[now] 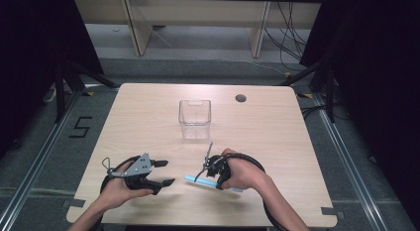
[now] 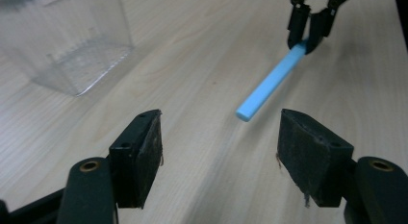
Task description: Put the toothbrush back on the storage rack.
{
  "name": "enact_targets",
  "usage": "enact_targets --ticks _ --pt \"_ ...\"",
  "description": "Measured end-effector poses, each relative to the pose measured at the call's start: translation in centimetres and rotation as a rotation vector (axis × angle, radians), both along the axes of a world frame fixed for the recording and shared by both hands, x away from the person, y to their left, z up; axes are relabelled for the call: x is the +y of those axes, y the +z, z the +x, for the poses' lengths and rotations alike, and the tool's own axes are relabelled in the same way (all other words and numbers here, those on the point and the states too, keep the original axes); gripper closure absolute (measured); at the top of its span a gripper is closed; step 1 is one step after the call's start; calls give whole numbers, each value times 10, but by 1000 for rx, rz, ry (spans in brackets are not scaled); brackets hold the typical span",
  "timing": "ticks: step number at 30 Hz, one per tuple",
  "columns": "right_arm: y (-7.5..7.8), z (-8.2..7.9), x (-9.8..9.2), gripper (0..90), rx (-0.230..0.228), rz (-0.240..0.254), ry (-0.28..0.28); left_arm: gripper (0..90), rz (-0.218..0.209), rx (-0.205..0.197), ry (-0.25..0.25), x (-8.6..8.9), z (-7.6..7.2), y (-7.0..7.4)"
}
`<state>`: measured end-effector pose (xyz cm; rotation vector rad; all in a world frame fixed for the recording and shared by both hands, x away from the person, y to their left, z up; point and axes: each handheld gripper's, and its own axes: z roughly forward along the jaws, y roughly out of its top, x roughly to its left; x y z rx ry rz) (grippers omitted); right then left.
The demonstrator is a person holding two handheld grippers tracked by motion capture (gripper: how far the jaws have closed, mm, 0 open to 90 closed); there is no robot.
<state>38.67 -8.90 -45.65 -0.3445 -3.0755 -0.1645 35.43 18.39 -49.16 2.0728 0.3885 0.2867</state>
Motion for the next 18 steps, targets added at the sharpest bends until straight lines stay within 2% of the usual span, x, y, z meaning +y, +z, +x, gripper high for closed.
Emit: enact_targets --ticks 2,3,4,7,9,10,11,12,16,17,18 --pt "3 -2 2 798 -1 3 5 326 47 -7 -48 -5 2 3" --pt "4 -2 3 798 -8 14 28 330 48 -10 -63 -9 2 3" --pt "5 -4 4 798 2 9 17 335 69 -19 -82 -11 3 4" --pt "7 -5 7 798 -1 33 63 366 81 -18 -136 -21 4 5" --pt "9 -8 11 798 5 25 64 373 100 -24 -165 -28 6 5" --pt "10 -8 12 798 11 29 84 377 114 -33 -177 -30 6 6" --pt "11 -9 13 798 6 24 71 383 124 -29 -202 -35 7 6" --pt "11 -8 15 798 2 38 100 388 122 -21 -214 -38 7 5" --pt "13 -11 19 798 11 37 95 411 154 -16 -267 -47 11 3" --pt "14 -12 20 798 2 31 91 415 144 -5 -270 -49 10 2" --pt "14 -9 21 798 -14 50 131 423 138 1 -274 -51 10 1"
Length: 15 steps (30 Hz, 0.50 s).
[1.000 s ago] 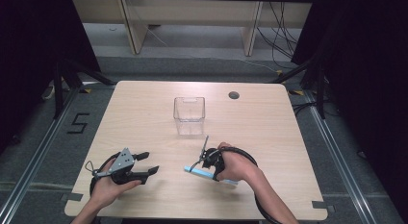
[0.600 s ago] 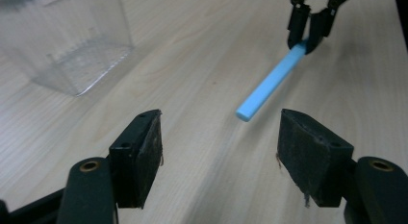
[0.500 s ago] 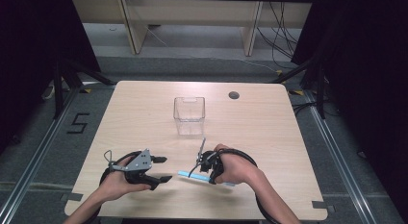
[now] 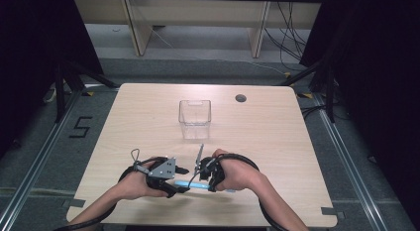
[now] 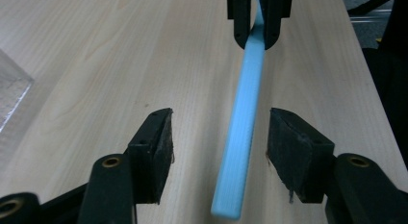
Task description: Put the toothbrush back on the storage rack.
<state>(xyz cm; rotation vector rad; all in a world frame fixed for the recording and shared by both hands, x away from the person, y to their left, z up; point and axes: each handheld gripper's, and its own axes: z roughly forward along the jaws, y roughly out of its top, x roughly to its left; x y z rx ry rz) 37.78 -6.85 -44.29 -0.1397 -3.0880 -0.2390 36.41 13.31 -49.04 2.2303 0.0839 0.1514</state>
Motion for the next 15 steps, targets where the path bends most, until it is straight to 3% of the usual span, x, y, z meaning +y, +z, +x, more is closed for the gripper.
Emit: enact_targets --ticks 3,6,9,10,11,15 --pt "2 -4 2 798 29 -17 -43 451 6 7 -22 -3 1 -2" --pt "2 -1 3 798 1 0 9 482 12 12 -40 -5 0 -3" --pt "2 -1 5 798 3 1 14 513 21 7 -58 -8 -1 -4" --pt "3 -3 5 798 17 -9 -16 524 29 3 -67 -9 -1 -4" --pt "2 0 6 798 0 9 22 536 42 2 -77 -9 -1 -4" --pt "3 -1 8 798 -3 3 23 593 36 8 -93 -13 -3 -5"
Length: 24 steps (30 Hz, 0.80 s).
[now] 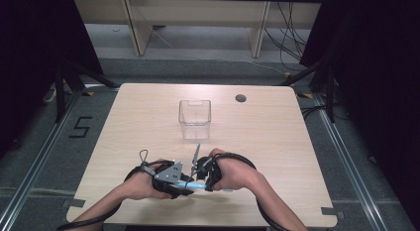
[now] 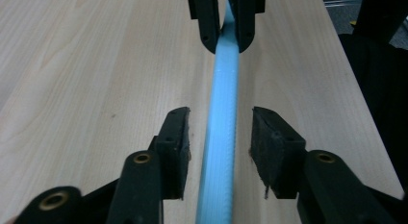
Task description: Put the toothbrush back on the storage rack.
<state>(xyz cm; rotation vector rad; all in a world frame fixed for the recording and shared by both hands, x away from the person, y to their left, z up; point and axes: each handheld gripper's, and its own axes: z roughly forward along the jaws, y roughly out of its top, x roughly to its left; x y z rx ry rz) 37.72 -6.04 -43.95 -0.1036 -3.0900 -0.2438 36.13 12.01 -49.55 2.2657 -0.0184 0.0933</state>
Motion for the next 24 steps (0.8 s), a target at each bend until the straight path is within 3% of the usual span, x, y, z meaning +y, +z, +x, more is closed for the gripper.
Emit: enact_targets --ticks 1,3,5,7,11,17,21,22,23,24 --pt "0 -2 0 798 17 -15 -29 609 4 -1 -3 -1 0 0" --pt "0 -1 1 798 9 -13 -15 635 7 2 -12 -2 -1 0" --pt "0 -2 1 798 14 -14 -29 657 36 -26 -22 -2 1 2" --pt "0 -2 2 797 7 -16 -17 681 17 -9 -6 -2 -1 1" --pt "0 0 3 798 -6 5 23 743 34 -31 -3 -2 0 1" --pt "2 -3 4 796 4 -14 -5 774 39 -43 -7 -2 -1 0" --pt "4 -2 3 786 -27 -1 -10 777 15 -53 14 1 -1 2" --pt "6 -3 2 769 -26 5 -33 777 7 -55 21 2 -1 2" --pt "9 -2 1 733 -42 18 -48 777 5 -36 35 4 -1 2" --pt "12 -1 -1 717 -86 52 -36 777 -16 -45 46 7 0 1"
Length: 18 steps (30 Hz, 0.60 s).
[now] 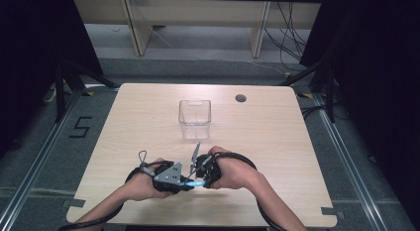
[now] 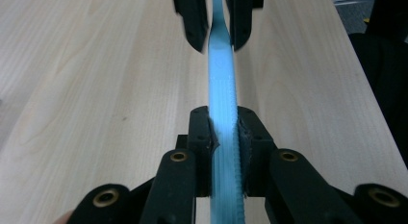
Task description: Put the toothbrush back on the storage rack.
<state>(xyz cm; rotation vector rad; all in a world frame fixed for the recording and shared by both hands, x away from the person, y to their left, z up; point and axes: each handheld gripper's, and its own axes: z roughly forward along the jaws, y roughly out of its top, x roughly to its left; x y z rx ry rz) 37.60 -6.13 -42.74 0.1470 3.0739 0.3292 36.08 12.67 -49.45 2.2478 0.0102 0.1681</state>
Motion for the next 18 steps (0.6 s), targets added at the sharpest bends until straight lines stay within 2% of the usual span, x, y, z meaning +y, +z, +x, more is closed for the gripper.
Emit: enact_targets --ticks 1,2,3,4,5,6,7,8,10,12,13,15,16,18 --pt "7 -2 -2 700 -20 8 -28 777 -3 -18 9 4 1 0" --pt "12 -4 -5 687 -33 42 -35 777 -10 -10 24 7 2 1" --pt "19 -8 -8 663 -49 61 -86 777 -46 -10 48 10 2 0" --pt "23 -8 -12 644 -66 115 -87 777 -61 -17 64 14 3 0" --pt "29 -13 -15 641 -61 153 -152 777 -84 -25 85 18 3 0" --pt "33 -13 -20 635 -64 203 -150 777 -106 -37 113 22 3 1" --pt "36 -15 -25 621 -116 267 -162 778 -154 -49 149 25 2 -1" --pt "40 -16 -30 620 -155 325 -184 778 -177 -55 178 30 2 -1" --pt "46 -22 -42 601 -193 412 -226 777 -228 -62 233 37 3 -2" --pt "49 -27 -52 575 -247 514 -268 777 -267 -67 287 45 3 -3" --pt "49 -29 -58 568 -253 555 -293 778 -283 -67 303 47 3 -3" --pt "47 -31 -67 561 -296 618 -324 778 -344 -71 351 52 3 -3" --pt "44 -33 -72 562 -311 650 -358 778 -366 -75 379 55 3 -3" --pt "37 -34 -81 573 -323 711 -403 778 -413 -80 421 58 1 -1"
